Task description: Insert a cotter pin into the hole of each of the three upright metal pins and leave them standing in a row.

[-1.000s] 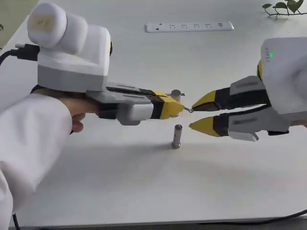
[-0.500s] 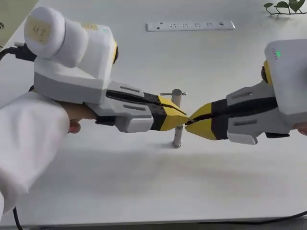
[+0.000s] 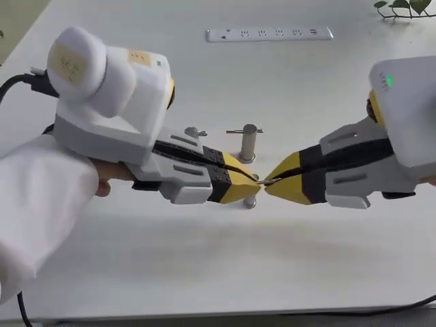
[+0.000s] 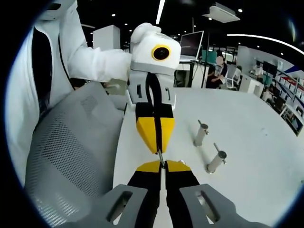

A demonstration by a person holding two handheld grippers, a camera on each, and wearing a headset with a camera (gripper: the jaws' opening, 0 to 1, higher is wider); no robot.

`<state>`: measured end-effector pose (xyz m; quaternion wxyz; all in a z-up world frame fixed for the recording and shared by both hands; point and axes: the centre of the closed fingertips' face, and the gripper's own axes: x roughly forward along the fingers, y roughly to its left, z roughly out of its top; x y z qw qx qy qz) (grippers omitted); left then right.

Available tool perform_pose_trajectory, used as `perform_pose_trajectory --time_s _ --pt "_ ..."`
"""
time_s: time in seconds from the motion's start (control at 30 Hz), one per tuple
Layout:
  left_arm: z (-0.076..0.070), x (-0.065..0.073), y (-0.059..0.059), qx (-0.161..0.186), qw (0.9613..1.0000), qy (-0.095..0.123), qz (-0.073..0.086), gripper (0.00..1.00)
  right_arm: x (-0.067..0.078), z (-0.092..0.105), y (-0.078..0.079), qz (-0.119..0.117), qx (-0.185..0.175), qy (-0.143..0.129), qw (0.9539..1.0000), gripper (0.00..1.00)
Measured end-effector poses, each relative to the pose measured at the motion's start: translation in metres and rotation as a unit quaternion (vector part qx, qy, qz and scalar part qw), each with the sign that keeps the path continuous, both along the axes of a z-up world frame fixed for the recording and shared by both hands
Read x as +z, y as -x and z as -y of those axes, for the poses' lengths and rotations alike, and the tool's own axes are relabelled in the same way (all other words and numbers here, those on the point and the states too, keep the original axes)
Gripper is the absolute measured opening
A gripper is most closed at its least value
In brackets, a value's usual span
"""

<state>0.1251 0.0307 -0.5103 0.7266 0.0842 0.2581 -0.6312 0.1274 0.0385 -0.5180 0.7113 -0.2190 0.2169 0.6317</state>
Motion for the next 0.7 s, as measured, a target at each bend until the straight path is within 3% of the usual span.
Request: perform_pose_trajectory --time_s 0.1,0.13,0.17,0.2,0.23,0.27,0.3,0.37,0.47,0.7 --pt "0.000 -0.003 -0.003 0.004 1.0000 0.000 0.000 0.00 -0.003 0.001 -0.001 0.005 0.000 0.009 0.9999 0.00" --pt "0.000 -0.004 -0.006 0.005 0.9999 -0.001 0.013 0.01 -0.004 0.001 -0.001 0.006 0.001 0.012 0.9999 0.00" --pt "0.000 -0.004 -0.012 -0.007 0.9981 -0.008 0.060 0.01 -0.006 0.002 -0.001 0.006 0.000 0.015 0.9999 0.00" --pt "-0.001 -0.004 -0.015 -0.017 0.9954 -0.015 0.093 0.02 -0.007 0.002 -0.003 0.005 -0.004 0.017 0.9998 0.00" --pt "-0.004 -0.006 -0.018 -0.013 0.9943 -0.024 0.103 0.06 -0.009 0.004 -0.004 0.004 -0.008 0.019 0.9998 0.00" --pt "-0.004 -0.008 -0.018 0.001 0.9967 -0.022 0.078 0.11 -0.011 0.006 -0.007 0.005 -0.013 0.023 0.9996 0.00" --pt "-0.005 -0.008 -0.021 0.006 0.9969 -0.021 0.076 0.17 -0.012 0.007 -0.009 0.005 -0.017 0.026 0.9995 0.00" --pt "-0.008 -0.012 -0.028 0.013 0.9953 -0.031 0.091 0.28 -0.016 0.012 -0.013 0.003 -0.027 0.035 0.9990 0.00" --pt "-0.011 -0.021 -0.033 0.014 0.9946 -0.050 0.090 0.28 -0.023 0.019 -0.017 0.003 -0.033 0.050 0.9982 0.00" --pt "-0.008 -0.035 -0.044 0.018 0.9937 -0.068 0.087 0.26 -0.040 0.026 -0.032 -0.002 -0.038 0.070 0.9968 0.00"
